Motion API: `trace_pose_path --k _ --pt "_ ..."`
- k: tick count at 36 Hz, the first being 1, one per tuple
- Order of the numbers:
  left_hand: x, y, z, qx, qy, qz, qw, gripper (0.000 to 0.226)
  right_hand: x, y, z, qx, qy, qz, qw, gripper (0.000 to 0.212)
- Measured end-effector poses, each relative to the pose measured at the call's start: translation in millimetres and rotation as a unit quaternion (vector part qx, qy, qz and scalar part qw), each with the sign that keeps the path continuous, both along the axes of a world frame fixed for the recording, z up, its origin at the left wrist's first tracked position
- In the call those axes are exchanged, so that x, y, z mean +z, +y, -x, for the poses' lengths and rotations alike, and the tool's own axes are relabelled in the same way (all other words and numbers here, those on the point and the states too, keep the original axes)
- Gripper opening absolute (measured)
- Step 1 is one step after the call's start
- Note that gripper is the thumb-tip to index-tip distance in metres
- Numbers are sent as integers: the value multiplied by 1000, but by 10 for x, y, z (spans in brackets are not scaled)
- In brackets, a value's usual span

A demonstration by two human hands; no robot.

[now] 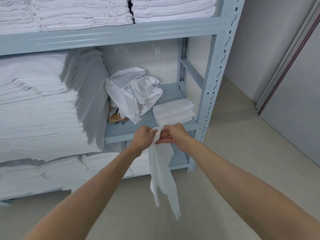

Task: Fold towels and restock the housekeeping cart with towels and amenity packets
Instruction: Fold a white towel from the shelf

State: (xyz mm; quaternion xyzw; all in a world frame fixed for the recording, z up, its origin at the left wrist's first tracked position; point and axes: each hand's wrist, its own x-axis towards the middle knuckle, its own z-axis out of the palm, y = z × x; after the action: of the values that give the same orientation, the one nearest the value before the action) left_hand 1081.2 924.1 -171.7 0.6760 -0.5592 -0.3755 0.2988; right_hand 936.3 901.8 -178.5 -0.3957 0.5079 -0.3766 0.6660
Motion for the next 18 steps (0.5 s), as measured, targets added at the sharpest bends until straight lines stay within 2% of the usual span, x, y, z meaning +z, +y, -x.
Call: trace_pose_path --k 4,7,10,12,13,15,18 --pt "-3 32 -48 -19 67 5 998 34 -67 35 23 15 -12 50 999 20" --pt "4 62 -67 -46 121 4 992 32 -112 38 15 -12 54 82 995 30" --pt "46 95 -91 -68 146 13 987 39 -155 37 9 -13 124 149 981 25" --pt "80 114 -100 -91 122 20 988 42 -179 29 4 -15 177 190 966 20" --pt "93 122 -100 -96 99 26 990 35 -187 18 5 -14 210 209 955 20" --pt "106 127 -109 -96 57 35 993 22 -206 -19 12 -8 285 248 926 24" --pt "96 107 -158 -92 9 42 995 17 -253 -69 54 7 344 289 893 34"
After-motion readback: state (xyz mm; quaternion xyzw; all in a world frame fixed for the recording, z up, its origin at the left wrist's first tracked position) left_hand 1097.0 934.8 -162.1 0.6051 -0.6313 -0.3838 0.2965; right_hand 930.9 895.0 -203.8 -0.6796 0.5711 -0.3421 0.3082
